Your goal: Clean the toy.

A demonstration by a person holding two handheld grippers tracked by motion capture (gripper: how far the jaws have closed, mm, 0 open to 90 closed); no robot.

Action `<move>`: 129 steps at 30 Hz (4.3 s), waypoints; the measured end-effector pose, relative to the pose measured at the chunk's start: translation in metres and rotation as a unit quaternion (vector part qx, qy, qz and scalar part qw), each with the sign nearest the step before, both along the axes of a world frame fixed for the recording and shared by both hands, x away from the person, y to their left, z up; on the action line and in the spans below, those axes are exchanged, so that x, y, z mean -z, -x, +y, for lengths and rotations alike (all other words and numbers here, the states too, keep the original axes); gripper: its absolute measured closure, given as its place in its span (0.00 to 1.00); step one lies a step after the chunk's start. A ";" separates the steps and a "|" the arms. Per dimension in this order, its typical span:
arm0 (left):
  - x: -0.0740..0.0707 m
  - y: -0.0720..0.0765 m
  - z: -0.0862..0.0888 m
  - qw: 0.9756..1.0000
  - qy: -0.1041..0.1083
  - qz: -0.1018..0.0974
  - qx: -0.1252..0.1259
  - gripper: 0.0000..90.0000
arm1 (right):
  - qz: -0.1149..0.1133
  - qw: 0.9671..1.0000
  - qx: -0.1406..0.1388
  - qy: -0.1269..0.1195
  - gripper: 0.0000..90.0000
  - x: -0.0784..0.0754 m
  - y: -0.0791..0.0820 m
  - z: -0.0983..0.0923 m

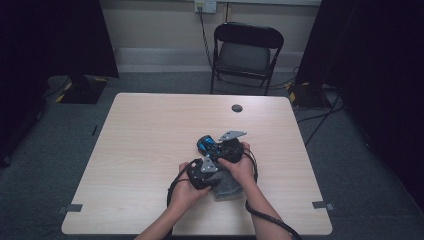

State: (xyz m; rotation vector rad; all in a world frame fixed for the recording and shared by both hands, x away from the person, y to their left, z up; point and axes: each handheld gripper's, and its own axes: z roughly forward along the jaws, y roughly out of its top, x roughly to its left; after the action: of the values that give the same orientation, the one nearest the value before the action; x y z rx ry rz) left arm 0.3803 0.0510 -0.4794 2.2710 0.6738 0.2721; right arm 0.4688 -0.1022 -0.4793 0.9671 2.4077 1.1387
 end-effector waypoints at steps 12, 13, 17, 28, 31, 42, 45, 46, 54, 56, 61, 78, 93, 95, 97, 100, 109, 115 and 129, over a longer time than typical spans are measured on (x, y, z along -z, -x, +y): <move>-0.001 -0.006 0.000 1.000 0.002 0.005 -0.014 0.80 | -0.002 1.000 0.002 -0.002 0.51 0.001 0.001 0.000; -0.002 -0.007 0.001 1.000 0.001 0.004 -0.013 0.80 | -0.003 1.000 0.002 -0.002 0.51 0.001 0.001 0.000; -0.001 -0.007 0.002 1.000 0.002 0.001 -0.015 0.80 | -0.006 1.000 0.004 -0.005 0.51 0.002 0.002 0.000; -0.002 -0.008 0.009 1.000 -0.005 -0.004 -0.021 0.80 | -0.008 1.000 0.004 -0.008 0.51 0.002 0.003 -0.001; -0.002 -0.008 0.011 1.000 -0.008 -0.010 -0.025 0.80 | -0.006 1.000 0.003 -0.005 0.51 0.002 0.002 -0.001; -0.003 -0.018 0.030 0.998 -0.015 -0.012 -0.057 0.80 | -0.009 1.000 0.003 -0.007 0.51 0.002 0.003 -0.002; -0.003 -0.020 0.032 0.998 -0.016 -0.010 -0.063 0.80 | -0.009 1.000 0.003 -0.007 0.51 0.002 0.003 -0.001; -0.003 -0.021 0.033 0.998 -0.016 -0.010 -0.065 0.80 | -0.009 1.000 0.003 -0.006 0.51 0.002 0.003 -0.001; -0.004 -0.027 0.041 0.996 -0.020 -0.008 -0.085 0.80 | -0.009 1.000 0.004 -0.007 0.51 0.002 0.004 -0.002; -0.004 -0.029 0.042 0.996 -0.023 -0.009 -0.089 0.79 | -0.011 1.000 0.006 -0.007 0.51 0.003 0.004 -0.001; -0.006 -0.035 0.047 0.994 -0.032 -0.012 -0.100 0.79 | -0.012 1.000 0.005 -0.007 0.51 0.003 0.004 -0.002; -0.006 -0.050 0.062 0.991 -0.028 -0.008 -0.133 0.79 | -0.013 1.000 0.006 -0.010 0.51 0.003 0.005 -0.002; -0.008 -0.060 0.073 0.987 -0.037 -0.005 -0.156 0.79 | -0.013 1.000 0.005 -0.011 0.51 0.004 0.005 -0.002; -0.008 -0.062 0.076 0.986 -0.036 -0.004 -0.161 0.79 | -0.013 1.000 0.005 -0.011 0.51 0.004 0.005 -0.002; -0.009 -0.064 0.079 0.986 -0.032 0.003 -0.165 0.79 | -0.014 1.000 0.005 -0.012 0.51 0.004 0.005 -0.003; -0.009 -0.067 0.083 0.985 -0.028 0.007 -0.173 0.79 | -0.015 1.000 0.005 -0.012 0.51 0.004 0.005 -0.003; -0.010 -0.074 0.100 0.981 -0.032 0.009 -0.192 0.79 | -0.014 1.000 0.005 -0.012 0.51 0.004 0.005 -0.003; -0.015 -0.075 0.114 0.979 -0.028 0.010 -0.203 0.79 | -0.013 1.000 0.004 -0.011 0.51 0.004 0.005 -0.003; -0.033 -0.053 0.122 0.985 -0.020 0.001 -0.171 0.79 | -0.015 1.000 0.004 -0.016 0.51 0.005 0.005 -0.004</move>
State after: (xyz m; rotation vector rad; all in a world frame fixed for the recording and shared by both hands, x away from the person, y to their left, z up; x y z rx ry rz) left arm 0.4328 0.1729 -0.4468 2.1843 1.0698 0.4508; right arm 0.4639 -0.1060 -0.4838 0.9617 2.3676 1.1833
